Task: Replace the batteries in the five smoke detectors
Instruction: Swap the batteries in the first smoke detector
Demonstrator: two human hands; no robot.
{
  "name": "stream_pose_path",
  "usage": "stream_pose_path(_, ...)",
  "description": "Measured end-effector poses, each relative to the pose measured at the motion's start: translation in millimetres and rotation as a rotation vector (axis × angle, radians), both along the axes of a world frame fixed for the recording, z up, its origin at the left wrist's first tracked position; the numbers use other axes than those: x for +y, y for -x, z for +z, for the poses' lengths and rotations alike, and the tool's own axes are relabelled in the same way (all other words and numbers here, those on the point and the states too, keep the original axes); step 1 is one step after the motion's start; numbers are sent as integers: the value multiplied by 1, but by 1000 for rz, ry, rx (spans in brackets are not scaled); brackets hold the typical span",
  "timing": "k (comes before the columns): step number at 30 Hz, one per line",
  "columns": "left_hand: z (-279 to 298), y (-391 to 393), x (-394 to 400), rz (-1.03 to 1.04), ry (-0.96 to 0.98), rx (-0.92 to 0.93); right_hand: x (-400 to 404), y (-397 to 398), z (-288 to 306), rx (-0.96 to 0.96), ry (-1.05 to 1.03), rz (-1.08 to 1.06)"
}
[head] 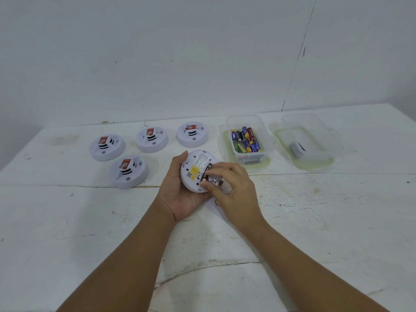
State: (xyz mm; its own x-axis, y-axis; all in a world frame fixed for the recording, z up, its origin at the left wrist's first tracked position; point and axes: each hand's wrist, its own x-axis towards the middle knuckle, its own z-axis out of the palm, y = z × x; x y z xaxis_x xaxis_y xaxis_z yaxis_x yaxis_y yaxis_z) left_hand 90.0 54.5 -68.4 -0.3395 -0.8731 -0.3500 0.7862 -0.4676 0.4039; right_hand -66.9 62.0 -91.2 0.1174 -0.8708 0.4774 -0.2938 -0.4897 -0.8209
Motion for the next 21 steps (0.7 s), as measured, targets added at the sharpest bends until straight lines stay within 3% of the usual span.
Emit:
stream_pose_path(4,-1,0,0,25,22,-7,-2,2,1,-39,-133,-1)
stream_pose_path(14,-4,-6,2,48,-34,-42,-2,-2,-1,-41,-123,35)
stream_pose_path(21,2,0,2,35,23,-36,-3,1,5,-83,-224,34)
